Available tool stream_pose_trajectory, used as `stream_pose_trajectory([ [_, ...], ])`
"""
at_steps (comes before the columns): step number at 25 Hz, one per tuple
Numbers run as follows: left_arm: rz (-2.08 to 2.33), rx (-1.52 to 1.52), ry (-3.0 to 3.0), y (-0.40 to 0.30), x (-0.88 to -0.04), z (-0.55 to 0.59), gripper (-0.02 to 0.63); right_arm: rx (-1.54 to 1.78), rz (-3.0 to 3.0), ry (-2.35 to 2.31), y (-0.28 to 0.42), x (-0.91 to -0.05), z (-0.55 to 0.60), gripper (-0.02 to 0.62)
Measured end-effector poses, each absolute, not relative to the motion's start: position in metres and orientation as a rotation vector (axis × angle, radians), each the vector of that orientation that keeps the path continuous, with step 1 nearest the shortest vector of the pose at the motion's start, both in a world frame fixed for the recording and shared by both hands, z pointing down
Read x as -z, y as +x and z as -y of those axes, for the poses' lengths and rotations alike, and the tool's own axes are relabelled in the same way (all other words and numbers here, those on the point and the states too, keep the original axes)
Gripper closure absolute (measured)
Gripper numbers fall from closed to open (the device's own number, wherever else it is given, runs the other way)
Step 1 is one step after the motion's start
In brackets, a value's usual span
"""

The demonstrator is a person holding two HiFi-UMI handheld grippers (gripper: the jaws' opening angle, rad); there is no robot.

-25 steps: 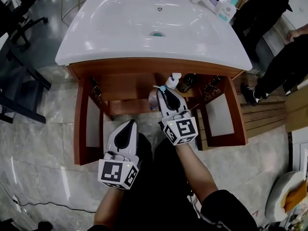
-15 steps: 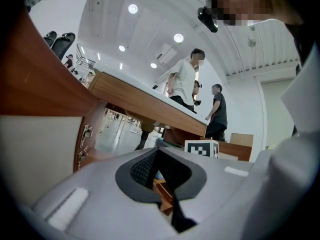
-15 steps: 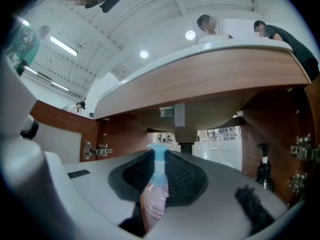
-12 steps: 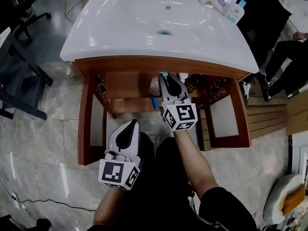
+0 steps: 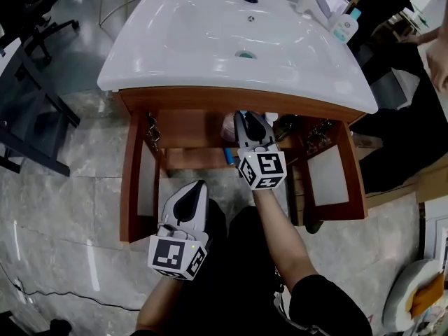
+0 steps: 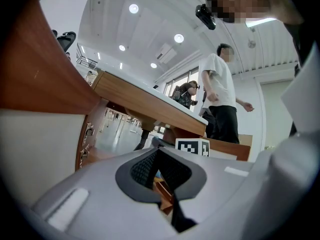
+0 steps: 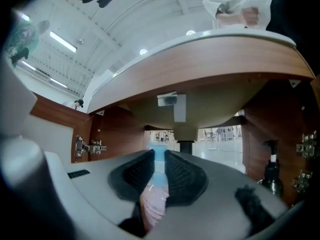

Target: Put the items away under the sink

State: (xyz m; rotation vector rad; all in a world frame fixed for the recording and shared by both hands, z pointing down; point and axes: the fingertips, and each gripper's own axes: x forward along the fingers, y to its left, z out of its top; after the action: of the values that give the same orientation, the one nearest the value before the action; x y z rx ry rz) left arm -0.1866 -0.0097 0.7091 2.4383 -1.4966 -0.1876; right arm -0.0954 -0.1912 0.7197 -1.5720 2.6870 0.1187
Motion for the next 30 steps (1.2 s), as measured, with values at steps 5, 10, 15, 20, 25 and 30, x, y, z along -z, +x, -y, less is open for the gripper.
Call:
stream_pose_trajectory([
  [5,1.506,0.195,2.435,-0.189,-0.709,0.010,0.600,-0.120,-2.694,-1.568,-0.097,-0.720,0.195,0.525],
  [10,1.511,0.192,2.430,-0.189,-0.711,0.012,0.600,-0.145,-2.704,-1.581,-0.100,-0.722,0.195,0.525],
  [15,1.516,0.188,2.436,-0.187,-0.709,0.010,0.600,-0.156,-2.729,-1.605,-0.103,-0.722,0.200,0.523],
  [20,1.519,0.190,2.418,-0.188,-0.712,0.010,0.600,-0.171,-2.732,-1.619,-0.103,-0.723,0.201,0.523],
  [25,1.525,0.199,2.424,-0.189,-0.710,0.011,0.600,-0.224,-2.704,-1.626,-0.101,-0.718,0.199,0.508],
  [30,1.528,0.195,2.419,-0.189,-0.709,0.008,0.600,-0.243,-2.677,-1.626,-0.099,-0.711,0.195,0.502],
])
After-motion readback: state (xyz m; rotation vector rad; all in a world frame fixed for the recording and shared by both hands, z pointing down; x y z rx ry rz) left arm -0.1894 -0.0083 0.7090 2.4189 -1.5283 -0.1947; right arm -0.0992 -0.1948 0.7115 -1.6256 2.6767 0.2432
